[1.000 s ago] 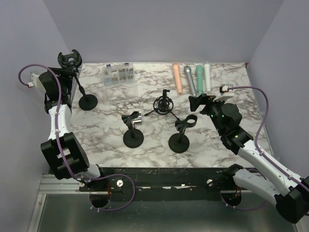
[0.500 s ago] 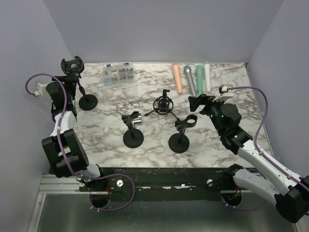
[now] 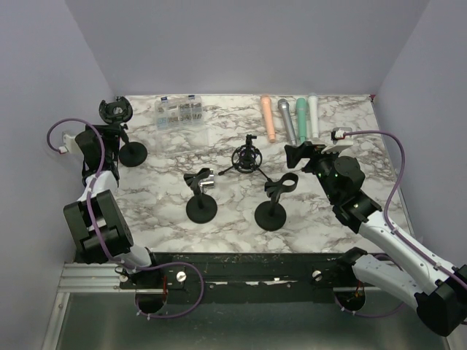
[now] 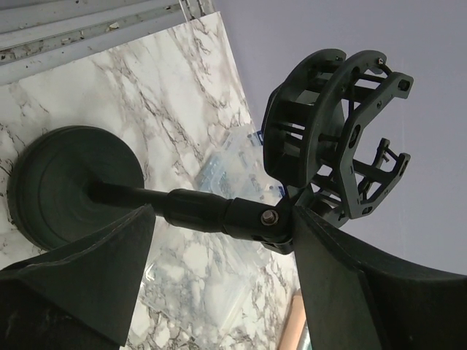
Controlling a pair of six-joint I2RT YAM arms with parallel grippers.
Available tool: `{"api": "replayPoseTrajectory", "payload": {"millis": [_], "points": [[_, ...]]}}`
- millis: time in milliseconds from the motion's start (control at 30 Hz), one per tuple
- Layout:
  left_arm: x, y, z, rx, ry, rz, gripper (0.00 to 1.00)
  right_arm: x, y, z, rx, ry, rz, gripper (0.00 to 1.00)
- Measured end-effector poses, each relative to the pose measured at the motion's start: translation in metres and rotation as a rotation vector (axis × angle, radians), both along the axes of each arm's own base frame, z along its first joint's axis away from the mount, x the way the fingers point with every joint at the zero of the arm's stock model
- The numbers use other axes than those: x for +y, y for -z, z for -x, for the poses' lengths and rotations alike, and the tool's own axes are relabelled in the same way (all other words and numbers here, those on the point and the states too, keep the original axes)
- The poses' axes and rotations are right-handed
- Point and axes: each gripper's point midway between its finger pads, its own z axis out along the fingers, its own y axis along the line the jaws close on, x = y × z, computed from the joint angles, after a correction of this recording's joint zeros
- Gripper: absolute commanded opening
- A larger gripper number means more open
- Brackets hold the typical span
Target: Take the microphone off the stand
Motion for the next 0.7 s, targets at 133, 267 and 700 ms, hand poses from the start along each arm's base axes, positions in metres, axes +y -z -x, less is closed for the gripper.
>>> {"api": "replayPoseTrajectory", "payload": {"millis": [133,267,700], "points": [[0.0,0.001,0.001,0.021,0.005,-0.005,0.87,0.0,0.0,0.0,0.0,0.0,0.0,1.0],[0.0,-0.002,0.001,0.058,0.015,-0.012,0.91,0.0,0.0,0.0,0.0,0.0,0.0,1.0],[-0.052,-0.064,0.064,0.097,0.154,-0.154,0.98,0.005,0.024,-0.009,0.06,0.0,0.037,1.0]]}}
